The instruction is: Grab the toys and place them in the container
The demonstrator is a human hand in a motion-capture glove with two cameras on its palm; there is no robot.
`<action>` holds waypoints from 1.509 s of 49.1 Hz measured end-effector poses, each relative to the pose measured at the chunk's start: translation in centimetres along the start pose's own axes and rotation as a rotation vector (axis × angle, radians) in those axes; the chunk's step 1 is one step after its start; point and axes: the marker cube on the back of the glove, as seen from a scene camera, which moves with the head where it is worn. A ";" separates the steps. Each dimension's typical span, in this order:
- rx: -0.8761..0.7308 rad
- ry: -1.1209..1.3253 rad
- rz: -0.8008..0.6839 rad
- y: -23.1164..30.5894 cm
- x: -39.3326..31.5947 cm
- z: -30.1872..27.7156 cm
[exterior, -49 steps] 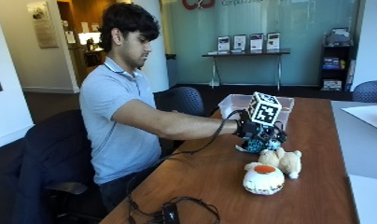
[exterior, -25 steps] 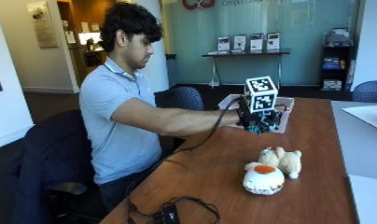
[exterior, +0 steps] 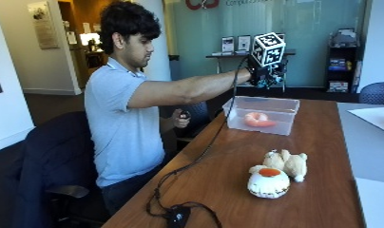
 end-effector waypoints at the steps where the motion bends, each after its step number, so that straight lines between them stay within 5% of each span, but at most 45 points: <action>1: -0.002 0.004 -0.005 -0.2 -0.4 0.3; 15: -0.199 0.016 0.016 -0.6 -1.3 3.7; 21: -0.149 0.066 0.048 0.6 1.6 2.0; 34: -0.092 0.101 0.378 7.0 18.0 -4.1; 44: -0.226 0.235 0.599 13.7 29.3 -2.8; 56: -0.345 0.393 0.592 14.3 33.6 3.5; 74: 0.001 0.264 0.437 13.2 32.2 2.6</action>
